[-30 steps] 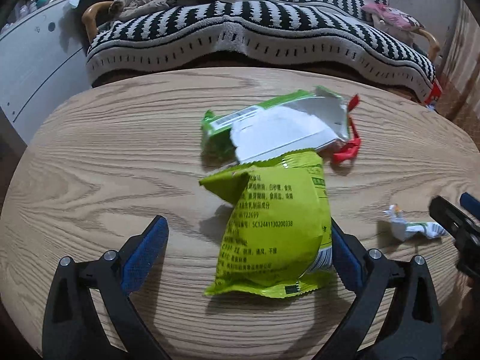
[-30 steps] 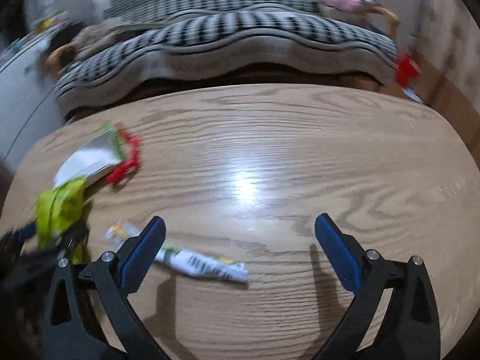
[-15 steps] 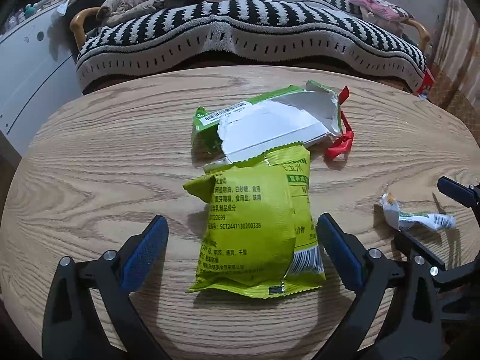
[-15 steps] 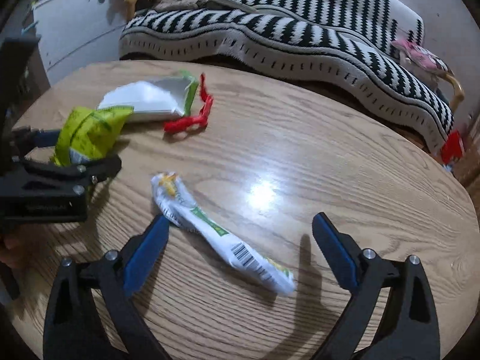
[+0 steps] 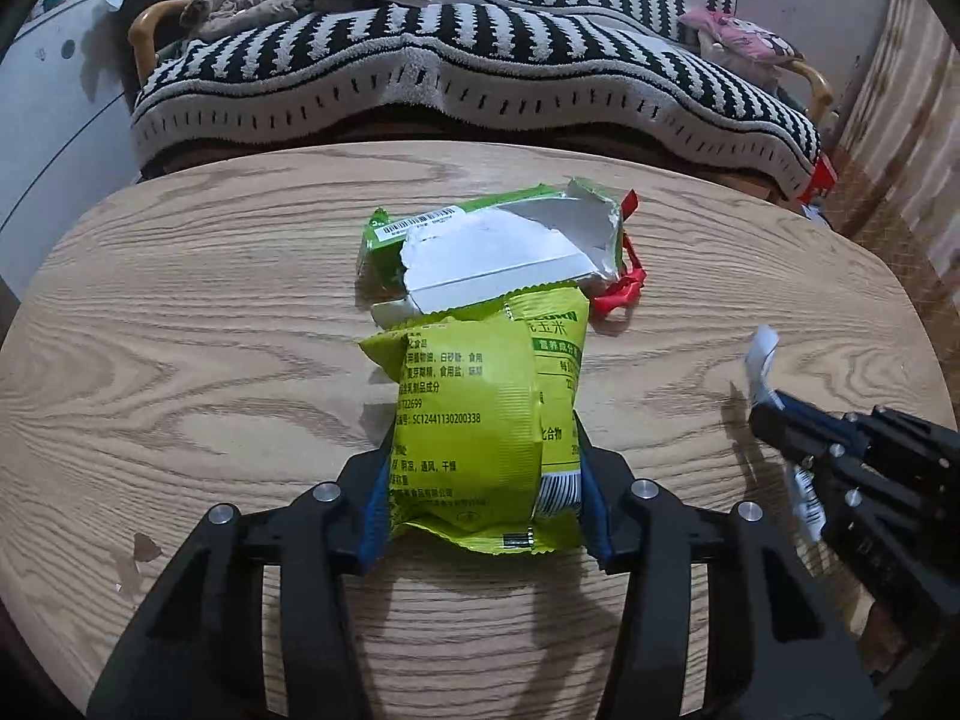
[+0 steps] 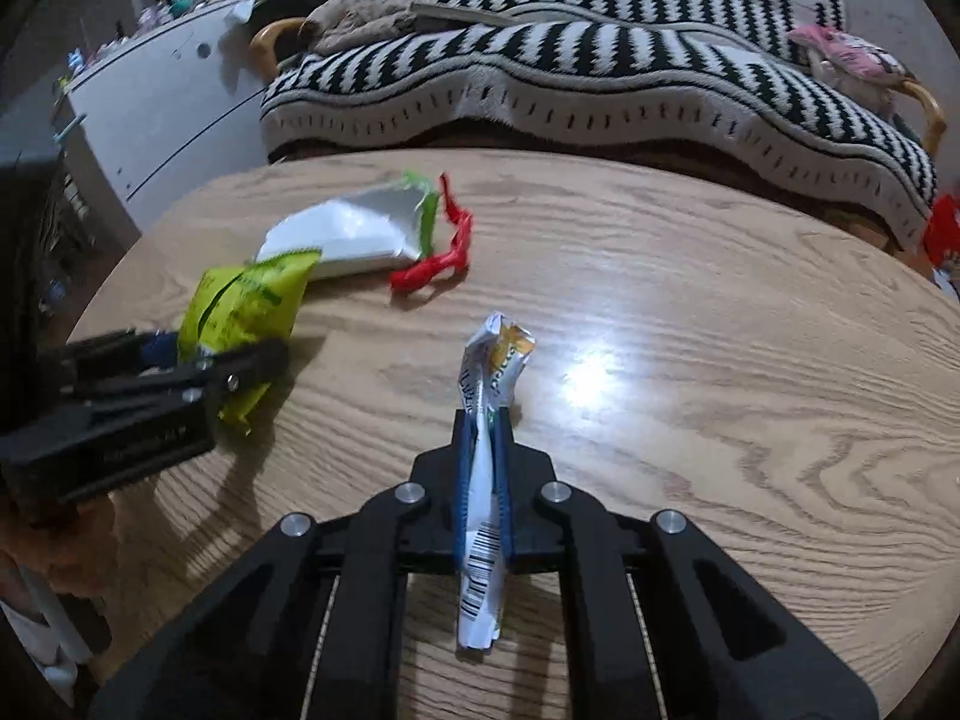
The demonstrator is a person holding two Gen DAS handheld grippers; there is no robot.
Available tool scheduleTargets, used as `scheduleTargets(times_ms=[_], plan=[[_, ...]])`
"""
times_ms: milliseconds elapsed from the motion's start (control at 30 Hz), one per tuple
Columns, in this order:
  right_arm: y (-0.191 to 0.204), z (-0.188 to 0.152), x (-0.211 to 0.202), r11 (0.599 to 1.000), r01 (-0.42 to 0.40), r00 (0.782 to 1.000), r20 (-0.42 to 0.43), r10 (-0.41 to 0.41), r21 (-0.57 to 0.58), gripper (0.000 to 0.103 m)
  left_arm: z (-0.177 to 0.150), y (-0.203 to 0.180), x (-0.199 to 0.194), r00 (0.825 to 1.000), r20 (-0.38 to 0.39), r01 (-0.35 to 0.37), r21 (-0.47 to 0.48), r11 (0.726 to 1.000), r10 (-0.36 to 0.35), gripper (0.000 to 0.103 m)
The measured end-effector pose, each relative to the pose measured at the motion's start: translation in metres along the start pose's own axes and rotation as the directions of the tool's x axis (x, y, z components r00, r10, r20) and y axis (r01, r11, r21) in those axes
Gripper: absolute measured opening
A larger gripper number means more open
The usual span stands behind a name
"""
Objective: Collect trash
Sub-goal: 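Carry snack bag and strip over the black bin and open both tools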
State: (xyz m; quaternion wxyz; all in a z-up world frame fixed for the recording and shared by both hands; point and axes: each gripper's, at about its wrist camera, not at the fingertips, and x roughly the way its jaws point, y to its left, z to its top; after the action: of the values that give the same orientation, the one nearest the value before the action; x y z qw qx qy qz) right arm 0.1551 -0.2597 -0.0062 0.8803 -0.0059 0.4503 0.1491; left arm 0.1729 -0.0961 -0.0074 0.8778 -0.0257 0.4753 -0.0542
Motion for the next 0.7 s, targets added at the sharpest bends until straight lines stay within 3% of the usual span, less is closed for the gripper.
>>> scheduleTargets(times_ms=[167,700], plan=[[-0.0021,-0.0022,-0.0012,1.0,0.009,1.0,-0.009,-0.009,0.006,0.008,0.0003,0.0009,0.0014,1.0,-0.002,-0.03,0.005,1.0,0.03,0.049],[0.0047,-0.0038,0.0008,1.0,0.016,1.0,-0.013,-0.016,-0.007,0.008,-0.0012,-0.0056,-0.0046,0.999,-0.013,-0.029,0.035,0.999,0.029,0.049]])
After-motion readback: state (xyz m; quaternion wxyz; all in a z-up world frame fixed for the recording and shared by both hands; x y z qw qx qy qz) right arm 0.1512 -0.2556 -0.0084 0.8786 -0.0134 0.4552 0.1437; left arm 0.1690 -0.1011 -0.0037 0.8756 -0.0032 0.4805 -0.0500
